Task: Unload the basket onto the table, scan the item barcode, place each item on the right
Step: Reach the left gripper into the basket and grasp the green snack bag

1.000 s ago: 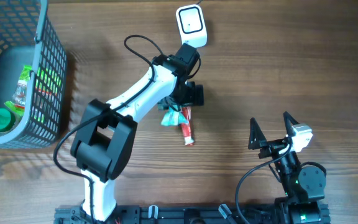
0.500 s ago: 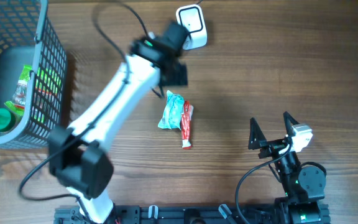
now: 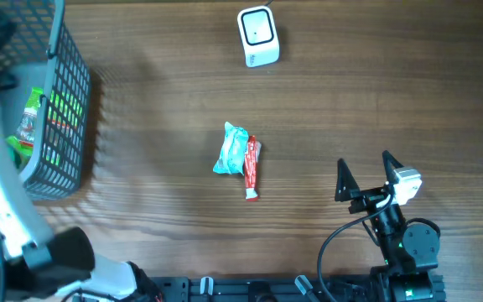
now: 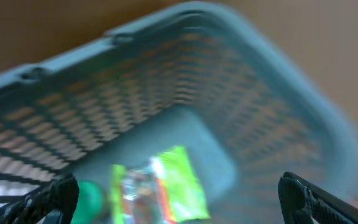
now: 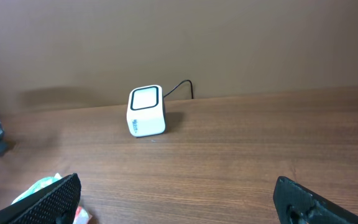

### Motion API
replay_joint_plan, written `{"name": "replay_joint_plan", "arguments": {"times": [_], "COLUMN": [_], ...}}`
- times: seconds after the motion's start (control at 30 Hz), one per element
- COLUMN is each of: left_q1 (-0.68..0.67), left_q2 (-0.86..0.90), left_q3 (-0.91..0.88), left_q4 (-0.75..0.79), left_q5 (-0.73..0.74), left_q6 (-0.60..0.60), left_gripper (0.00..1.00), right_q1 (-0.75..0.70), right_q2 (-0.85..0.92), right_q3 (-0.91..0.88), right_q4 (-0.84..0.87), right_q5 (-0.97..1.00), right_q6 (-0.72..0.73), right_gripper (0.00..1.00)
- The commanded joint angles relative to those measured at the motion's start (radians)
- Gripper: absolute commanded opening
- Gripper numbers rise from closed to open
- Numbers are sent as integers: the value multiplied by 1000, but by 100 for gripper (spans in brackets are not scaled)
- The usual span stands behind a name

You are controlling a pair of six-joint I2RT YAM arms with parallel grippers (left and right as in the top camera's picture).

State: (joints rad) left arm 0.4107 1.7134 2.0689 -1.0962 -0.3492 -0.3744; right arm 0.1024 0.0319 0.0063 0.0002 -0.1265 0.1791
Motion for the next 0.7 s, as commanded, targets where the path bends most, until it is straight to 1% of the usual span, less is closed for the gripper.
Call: {"name": "replay_joint_plan", "arguments": {"times": [0.0, 0.03, 0.13, 0.17, 0.37, 0.47, 0.57, 0.67], "left_q1": [114, 141, 184, 193, 203, 203, 203, 203], "left_q2": [79, 111, 211, 249, 433, 524, 582, 634], "left_q3": [-8, -8, -8, -8, -8, -8, -8, -8], "left_q4": [-16, -22, -22, -26, -45, -42, -37, -45], "left_q5": [116, 161, 282, 286, 296, 365, 364, 365], "left_q6": [84, 114, 270, 293, 320, 392, 425, 423], "left_gripper": [100, 100, 100, 100, 100, 100, 100, 100], "right_q1": [2, 2, 2, 2, 2, 2, 2, 2], "right_q2": [-3, -3, -3, -3, -3, -3, -3, -3], "right_q3": [-1, -1, -1, -1, -1, -1, -1, -1], "right_q4": [6, 6, 6, 6, 6, 6, 6, 6], "right_q5": [15, 15, 15, 15, 15, 15, 15, 15], "right_q6": [7, 7, 7, 7, 7, 7, 6, 6], "right_gripper": [100, 100, 100, 100, 100, 100, 100, 100]}}
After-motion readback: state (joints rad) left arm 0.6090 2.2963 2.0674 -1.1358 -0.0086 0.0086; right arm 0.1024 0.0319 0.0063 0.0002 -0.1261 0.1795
